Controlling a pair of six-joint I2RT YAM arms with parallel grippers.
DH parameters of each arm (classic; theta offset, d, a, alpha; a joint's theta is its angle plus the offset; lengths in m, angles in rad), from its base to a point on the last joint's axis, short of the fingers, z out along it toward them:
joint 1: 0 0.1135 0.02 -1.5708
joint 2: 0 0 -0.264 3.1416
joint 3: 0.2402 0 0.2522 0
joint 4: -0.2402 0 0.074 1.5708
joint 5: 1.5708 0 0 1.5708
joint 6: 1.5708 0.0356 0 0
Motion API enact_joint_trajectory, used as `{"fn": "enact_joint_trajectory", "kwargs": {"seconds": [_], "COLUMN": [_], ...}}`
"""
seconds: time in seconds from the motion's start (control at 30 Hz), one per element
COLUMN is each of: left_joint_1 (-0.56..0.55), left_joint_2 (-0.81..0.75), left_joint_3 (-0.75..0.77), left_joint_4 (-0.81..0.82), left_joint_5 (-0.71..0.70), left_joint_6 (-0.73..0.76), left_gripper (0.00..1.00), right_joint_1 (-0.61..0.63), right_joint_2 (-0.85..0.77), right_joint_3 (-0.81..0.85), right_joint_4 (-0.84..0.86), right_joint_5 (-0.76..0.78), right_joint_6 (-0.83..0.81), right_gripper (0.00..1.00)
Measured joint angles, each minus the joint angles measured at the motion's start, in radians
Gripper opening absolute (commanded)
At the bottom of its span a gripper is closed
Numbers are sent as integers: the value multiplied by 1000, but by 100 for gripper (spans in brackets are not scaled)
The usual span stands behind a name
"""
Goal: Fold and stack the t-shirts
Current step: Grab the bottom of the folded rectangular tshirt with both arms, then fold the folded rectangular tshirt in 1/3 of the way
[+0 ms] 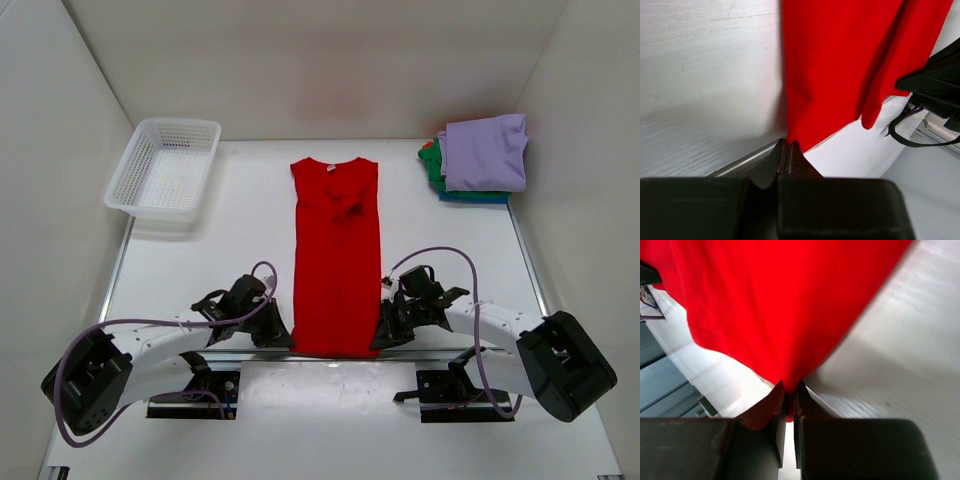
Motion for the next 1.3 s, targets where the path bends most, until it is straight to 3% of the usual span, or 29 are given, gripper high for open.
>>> {"fn": "enact_joint_trajectory", "kwargs": {"seconds": [0.3,0.5,0.73,0.93,0.97,1.0,1.03,1.07,1.1,1.13,1.2,1.3], "left_joint_1": [17,72,283,389,399,410,421,433,444,456,480,508], "left_joint_2": [-40,20,174,517,574,628,681,736,791,846,938,977], "left_joint_3": [6,128,346,664,723,778,837,901,966,1031,1139,1160], "left_joint_4": [-24,-41,-48,-42,-44,-42,-45,-48,-45,-42,-33,-8], "left_joint_5": [21,71,168,216,221,225,230,233,237,238,247,252], "left_joint_6": [-4,14,94,170,177,183,187,191,192,193,187,170], "left_gripper": [0,0,0,0,0,1,6,19,25,38,52,60], "right_joint_1": [-33,-83,-185,-310,-329,-347,-364,-377,-389,-402,-422,-441], "right_joint_2": [-69,-8,146,435,494,550,613,666,723,773,850,887], "right_joint_3": [5,113,394,748,819,888,969,1043,1119,1189,1298,1341], "right_joint_4": [-98,-185,-267,-341,-351,-360,-382,-391,-393,-394,-408,-409], "right_joint_5": [36,12,-36,-61,-60,-59,-55,-50,-43,-37,-23,8], "right_joint_6": [-17,-70,-164,-267,-283,-296,-308,-319,-330,-340,-356,-371], "right_gripper": [0,0,0,0,2,11,25,31,39,42,49,52]}}
